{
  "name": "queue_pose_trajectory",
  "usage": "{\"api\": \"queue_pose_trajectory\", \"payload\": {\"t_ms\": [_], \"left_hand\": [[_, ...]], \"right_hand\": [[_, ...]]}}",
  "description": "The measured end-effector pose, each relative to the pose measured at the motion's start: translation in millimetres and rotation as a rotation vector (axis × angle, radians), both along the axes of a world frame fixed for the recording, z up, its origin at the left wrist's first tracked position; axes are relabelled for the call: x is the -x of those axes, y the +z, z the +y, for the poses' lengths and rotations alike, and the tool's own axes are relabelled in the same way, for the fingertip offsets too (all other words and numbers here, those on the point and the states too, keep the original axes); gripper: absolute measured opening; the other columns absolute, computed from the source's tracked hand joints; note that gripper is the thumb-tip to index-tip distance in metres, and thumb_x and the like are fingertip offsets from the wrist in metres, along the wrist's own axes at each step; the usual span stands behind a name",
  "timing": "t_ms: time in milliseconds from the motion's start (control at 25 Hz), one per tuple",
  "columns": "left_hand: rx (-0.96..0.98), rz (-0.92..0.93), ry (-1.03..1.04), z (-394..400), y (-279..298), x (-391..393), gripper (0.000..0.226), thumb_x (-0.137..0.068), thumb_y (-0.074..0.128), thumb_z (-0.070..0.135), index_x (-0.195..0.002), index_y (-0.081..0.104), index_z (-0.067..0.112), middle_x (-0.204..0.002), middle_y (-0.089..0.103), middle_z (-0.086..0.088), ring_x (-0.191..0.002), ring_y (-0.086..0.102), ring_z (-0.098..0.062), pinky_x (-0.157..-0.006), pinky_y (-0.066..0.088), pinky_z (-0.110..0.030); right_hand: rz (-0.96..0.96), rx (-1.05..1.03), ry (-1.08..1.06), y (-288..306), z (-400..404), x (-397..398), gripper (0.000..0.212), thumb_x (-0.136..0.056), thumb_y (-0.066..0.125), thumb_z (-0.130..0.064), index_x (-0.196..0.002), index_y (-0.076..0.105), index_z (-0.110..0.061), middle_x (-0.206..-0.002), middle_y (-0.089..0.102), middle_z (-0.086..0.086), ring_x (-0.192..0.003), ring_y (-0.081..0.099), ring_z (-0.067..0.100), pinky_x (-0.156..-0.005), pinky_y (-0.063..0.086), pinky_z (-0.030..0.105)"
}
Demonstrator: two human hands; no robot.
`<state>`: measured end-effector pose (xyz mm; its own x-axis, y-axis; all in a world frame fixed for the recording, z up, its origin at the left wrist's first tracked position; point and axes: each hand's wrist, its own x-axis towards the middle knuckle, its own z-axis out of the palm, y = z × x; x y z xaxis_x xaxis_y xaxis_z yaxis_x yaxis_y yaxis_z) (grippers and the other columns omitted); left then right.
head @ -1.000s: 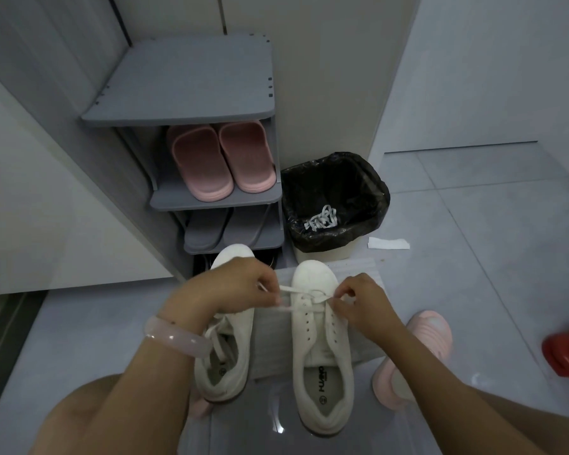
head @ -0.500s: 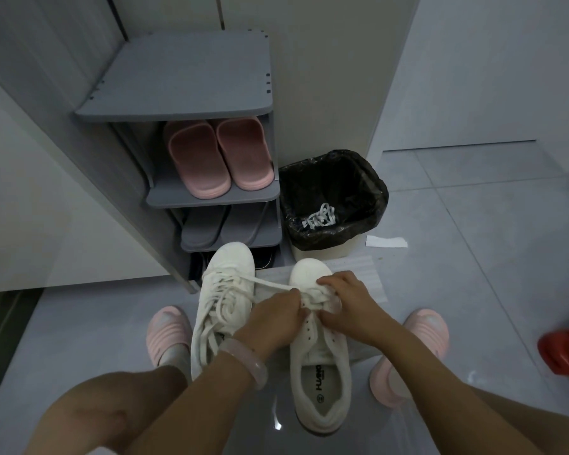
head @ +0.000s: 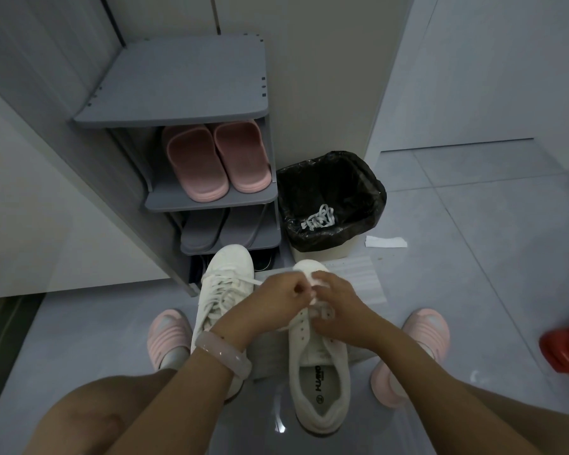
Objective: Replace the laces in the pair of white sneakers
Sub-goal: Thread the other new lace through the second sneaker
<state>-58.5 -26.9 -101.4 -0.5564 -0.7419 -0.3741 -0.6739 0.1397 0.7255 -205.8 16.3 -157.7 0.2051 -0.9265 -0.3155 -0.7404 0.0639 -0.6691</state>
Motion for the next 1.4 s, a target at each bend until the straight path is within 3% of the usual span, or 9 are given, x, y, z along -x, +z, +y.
{"api": "queue_pose_trajectory", "payload": {"t_ms": [120,240,440,600,720,800,1000,1240,1400], "left_hand": [[-0.109,0.491,0.283,-1.1,22.9,8.5,0.016,-0.092,0.050,0.006,-0.087,0.057,0.019,-0.078,0.057,0.006,-0.066,0.053,-0.007,-0.062,0.046,-0.016],[-0.233,0.758,0.264,-3.2,34.3,9.0,0.023,-0.093,0.045,-0.001,-0.100,0.060,0.014,-0.096,0.065,0.001,-0.093,0.064,-0.008,-0.085,0.051,-0.019],[0.319,-0.090,0.190,-16.2,2.5,1.0,0.038,-0.093,0.039,0.006,-0.127,0.049,0.019,-0.132,0.051,-0.001,-0.126,0.045,-0.019,-0.106,0.031,-0.030],[0.158,-0.625,-0.133,-4.7,-30.9,-2.1,0.031,-0.095,0.039,0.023,-0.124,0.046,0.014,-0.128,0.053,-0.005,-0.123,0.045,-0.023,-0.111,0.019,-0.044],[0.202,-0.366,-0.033,-10.1,-8.8,-3.6,0.021,-0.093,0.049,0.024,-0.100,0.061,0.008,-0.100,0.062,-0.005,-0.099,0.056,-0.022,-0.083,0.040,-0.029],[0.220,-0.153,0.072,-15.9,17.8,-7.5,0.014,-0.091,0.054,0.022,-0.089,0.064,0.011,-0.077,0.057,0.006,-0.076,0.055,-0.008,-0.063,0.038,-0.017],[0.033,0.212,0.036,-13.3,56.2,-16.9,0.015,-0.090,0.057,0.017,-0.079,0.065,0.023,-0.066,0.058,0.012,-0.057,0.052,0.009,-0.057,0.040,-0.004],[0.039,-0.193,-0.061,-25.4,28.4,-46.9,0.021,-0.097,0.045,0.021,-0.089,0.065,0.019,-0.066,0.055,0.009,-0.061,0.053,-0.002,-0.067,0.044,-0.018],[-0.064,-0.198,-0.028,-18.0,23.4,-45.4,0.035,-0.099,0.033,0.035,-0.074,0.053,0.023,-0.065,0.054,0.006,-0.060,0.053,-0.006,-0.060,0.039,-0.014]], "right_hand": [[-0.339,-0.043,-0.099,20.5,1.7,-1.1,0.005,-0.086,0.061,-0.020,-0.088,0.066,-0.019,-0.106,0.062,-0.005,-0.100,0.057,0.014,-0.085,0.044,0.023],[-0.775,-0.101,-0.339,53.3,-0.6,8.8,0.016,-0.090,0.054,-0.009,-0.077,0.061,-0.011,-0.071,0.065,0.004,-0.073,0.064,0.018,-0.074,0.050,0.024],[-1.252,0.155,-0.836,98.7,-6.6,50.4,0.019,-0.093,0.043,-0.006,-0.080,0.054,-0.015,-0.042,0.036,-0.010,-0.035,0.030,0.003,-0.050,0.041,0.017],[-0.479,0.251,-0.997,97.7,-6.1,80.3,0.013,-0.092,0.049,-0.010,-0.093,0.062,-0.010,-0.055,0.052,0.000,-0.048,0.048,0.012,-0.051,0.045,0.026],[0.359,-0.006,-0.682,73.6,-1.7,80.6,0.027,-0.088,0.054,-0.024,-0.111,0.059,-0.011,-0.100,0.066,0.014,-0.091,0.063,0.033,-0.081,0.052,0.038],[0.496,-0.067,-0.378,65.9,0.9,61.3,0.047,-0.089,0.056,-0.030,-0.133,0.046,-0.016,-0.133,0.050,0.010,-0.119,0.050,0.029,-0.097,0.042,0.037],[-0.179,0.089,-0.059,64.2,2.7,-4.5,0.019,-0.091,0.056,-0.018,-0.109,0.062,-0.021,-0.102,0.065,-0.006,-0.088,0.058,-0.001,-0.080,0.045,0.021],[-1.261,0.226,-1.026,99.4,-19.5,42.7,0.027,-0.096,0.038,-0.006,-0.077,0.055,-0.013,-0.044,0.044,-0.007,-0.046,0.047,0.007,-0.061,0.046,0.020],[-1.479,0.198,-1.236,98.7,-16.7,57.2,0.019,-0.098,0.037,-0.013,-0.092,0.056,-0.014,-0.050,0.059,-0.002,-0.056,0.062,0.010,-0.066,0.056,0.024]]}}
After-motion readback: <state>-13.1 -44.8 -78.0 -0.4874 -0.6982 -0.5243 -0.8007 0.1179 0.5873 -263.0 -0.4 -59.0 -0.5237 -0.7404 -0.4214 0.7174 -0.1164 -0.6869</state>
